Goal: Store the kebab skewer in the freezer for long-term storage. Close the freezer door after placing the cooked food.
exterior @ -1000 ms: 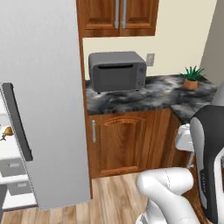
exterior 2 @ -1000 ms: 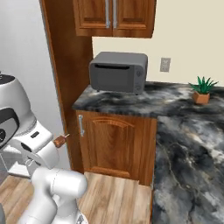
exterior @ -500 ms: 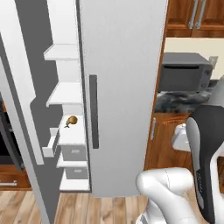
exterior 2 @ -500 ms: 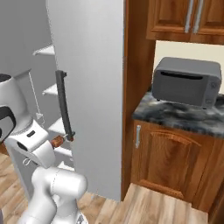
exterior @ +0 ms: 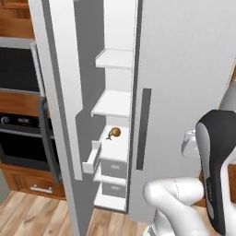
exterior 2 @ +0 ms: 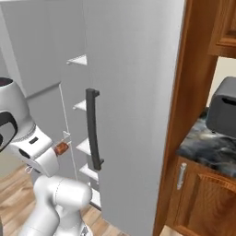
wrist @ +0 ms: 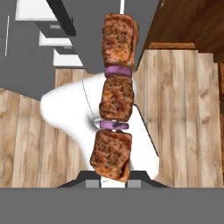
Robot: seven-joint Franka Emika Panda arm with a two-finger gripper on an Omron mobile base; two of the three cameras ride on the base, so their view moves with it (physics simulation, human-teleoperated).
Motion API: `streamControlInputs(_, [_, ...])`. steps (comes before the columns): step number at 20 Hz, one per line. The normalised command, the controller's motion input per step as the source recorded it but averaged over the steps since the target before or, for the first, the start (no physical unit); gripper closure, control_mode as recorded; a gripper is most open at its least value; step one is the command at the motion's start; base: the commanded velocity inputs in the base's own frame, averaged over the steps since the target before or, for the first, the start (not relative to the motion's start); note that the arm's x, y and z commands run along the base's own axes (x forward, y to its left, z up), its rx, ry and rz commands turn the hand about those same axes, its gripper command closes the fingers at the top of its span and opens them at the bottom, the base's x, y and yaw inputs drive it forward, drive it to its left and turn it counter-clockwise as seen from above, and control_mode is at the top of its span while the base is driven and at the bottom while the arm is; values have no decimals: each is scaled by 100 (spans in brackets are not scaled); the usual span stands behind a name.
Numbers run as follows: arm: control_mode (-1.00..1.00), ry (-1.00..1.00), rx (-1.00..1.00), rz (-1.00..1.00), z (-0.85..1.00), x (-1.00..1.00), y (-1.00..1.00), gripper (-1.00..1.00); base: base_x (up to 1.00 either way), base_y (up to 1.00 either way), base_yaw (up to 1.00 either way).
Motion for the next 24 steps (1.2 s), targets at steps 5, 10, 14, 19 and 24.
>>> streamControlInputs(5, [100,0,0,0,0,0,0,100,52,55,21])
streamControlInputs(10, [100,0,0,0,0,0,0,100,46,54,21])
streamControlInputs(14, [100,0,0,0,0,0,0,100,29,5,5])
streamControlInputs(19, [100,0,0,0,0,0,0,100,39,0,0])
streamControlInputs(24, [100,0,0,0,0,0,0,100,42,0,0])
